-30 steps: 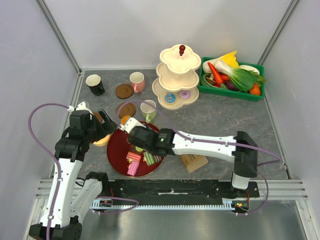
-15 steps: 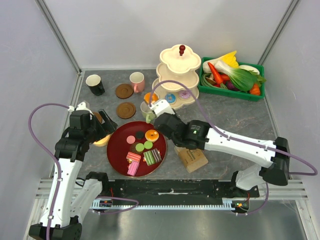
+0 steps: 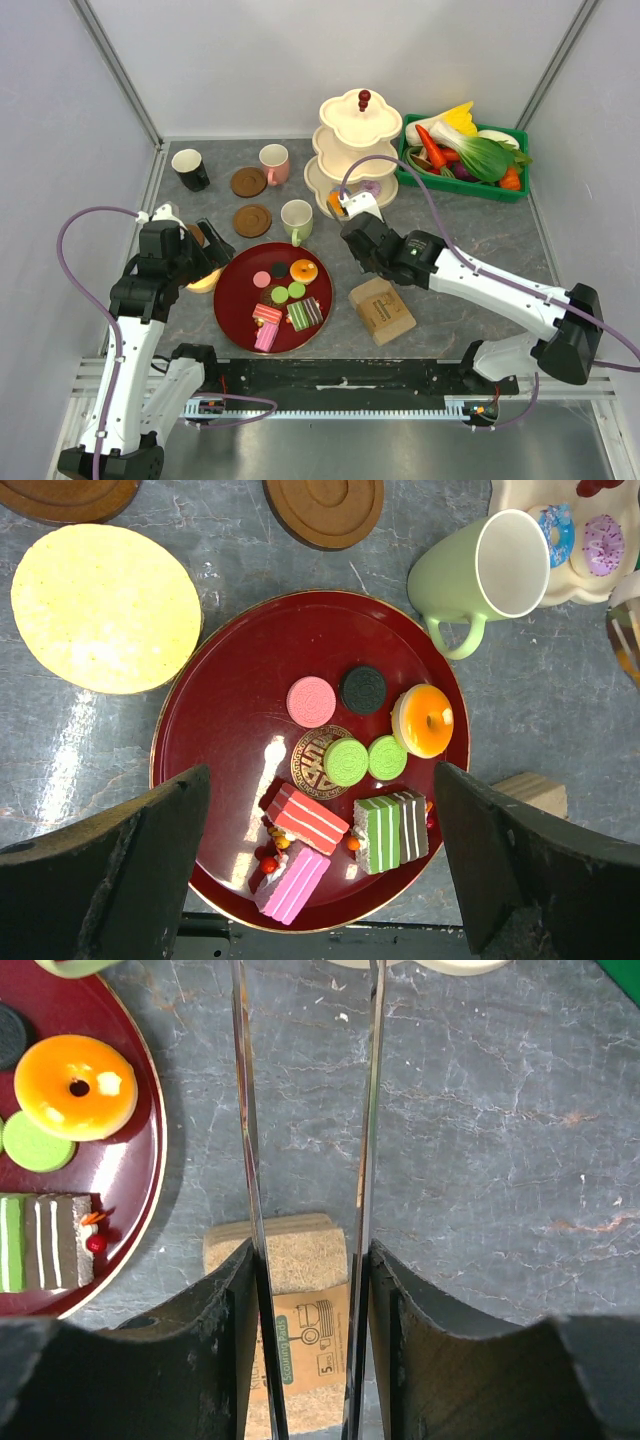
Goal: Serve the afternoon tea
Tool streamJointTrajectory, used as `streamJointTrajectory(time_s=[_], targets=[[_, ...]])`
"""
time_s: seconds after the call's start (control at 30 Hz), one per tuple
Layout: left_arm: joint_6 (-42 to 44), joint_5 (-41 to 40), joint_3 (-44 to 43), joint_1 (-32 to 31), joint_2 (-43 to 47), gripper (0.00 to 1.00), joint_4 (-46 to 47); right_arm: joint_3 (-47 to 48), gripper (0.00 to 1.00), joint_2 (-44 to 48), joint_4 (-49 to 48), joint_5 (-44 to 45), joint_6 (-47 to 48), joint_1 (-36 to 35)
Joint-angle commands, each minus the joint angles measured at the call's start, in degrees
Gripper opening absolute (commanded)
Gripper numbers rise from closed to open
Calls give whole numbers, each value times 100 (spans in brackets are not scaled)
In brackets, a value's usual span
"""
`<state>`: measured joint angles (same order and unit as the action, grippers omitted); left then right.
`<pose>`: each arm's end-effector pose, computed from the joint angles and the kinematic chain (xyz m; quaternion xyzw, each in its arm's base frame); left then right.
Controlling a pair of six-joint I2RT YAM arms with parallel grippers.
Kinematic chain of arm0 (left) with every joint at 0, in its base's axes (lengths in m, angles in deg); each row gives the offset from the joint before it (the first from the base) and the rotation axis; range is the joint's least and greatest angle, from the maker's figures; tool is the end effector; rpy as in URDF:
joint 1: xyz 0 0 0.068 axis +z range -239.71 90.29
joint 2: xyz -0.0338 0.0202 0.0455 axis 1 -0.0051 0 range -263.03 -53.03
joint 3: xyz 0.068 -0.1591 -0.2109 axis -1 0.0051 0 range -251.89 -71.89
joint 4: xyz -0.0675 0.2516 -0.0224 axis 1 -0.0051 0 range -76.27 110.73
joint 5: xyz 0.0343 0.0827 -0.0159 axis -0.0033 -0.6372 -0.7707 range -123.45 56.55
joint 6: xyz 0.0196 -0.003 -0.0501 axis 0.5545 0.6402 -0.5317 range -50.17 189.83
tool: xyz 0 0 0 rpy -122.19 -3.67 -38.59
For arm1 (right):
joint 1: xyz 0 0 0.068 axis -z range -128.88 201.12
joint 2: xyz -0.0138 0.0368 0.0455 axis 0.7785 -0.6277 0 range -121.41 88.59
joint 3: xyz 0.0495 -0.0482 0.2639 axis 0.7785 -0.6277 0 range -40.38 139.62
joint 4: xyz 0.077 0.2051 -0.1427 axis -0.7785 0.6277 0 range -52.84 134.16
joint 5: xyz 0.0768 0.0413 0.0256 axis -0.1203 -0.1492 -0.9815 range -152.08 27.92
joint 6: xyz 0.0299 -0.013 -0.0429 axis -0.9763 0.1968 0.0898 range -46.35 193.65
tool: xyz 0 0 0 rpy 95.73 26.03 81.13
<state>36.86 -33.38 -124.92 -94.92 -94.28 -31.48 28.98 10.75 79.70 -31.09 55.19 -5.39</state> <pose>0.1321 -0.0121 0.3253 -0.2175 0.8814 -0.1377 0.3960 0.1705 0.2246 0.3136 -0.2119 0.8879 -0.0041 0.4083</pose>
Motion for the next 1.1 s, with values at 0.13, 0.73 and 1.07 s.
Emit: streamJointTrajectory(time_s=[0.13, 0.73, 1.07], targets=[[124, 28, -110, 3, -23, 98, 70, 59, 49, -336, -580, -408, 79, 386], [203, -148, -93, 12, -128, 98, 140, 1114, 49, -1909, -1248, -409, 475, 747], [238, -201, -49, 12, -85, 98, 193, 1966, 50, -2806, -1424, 100, 589, 826]])
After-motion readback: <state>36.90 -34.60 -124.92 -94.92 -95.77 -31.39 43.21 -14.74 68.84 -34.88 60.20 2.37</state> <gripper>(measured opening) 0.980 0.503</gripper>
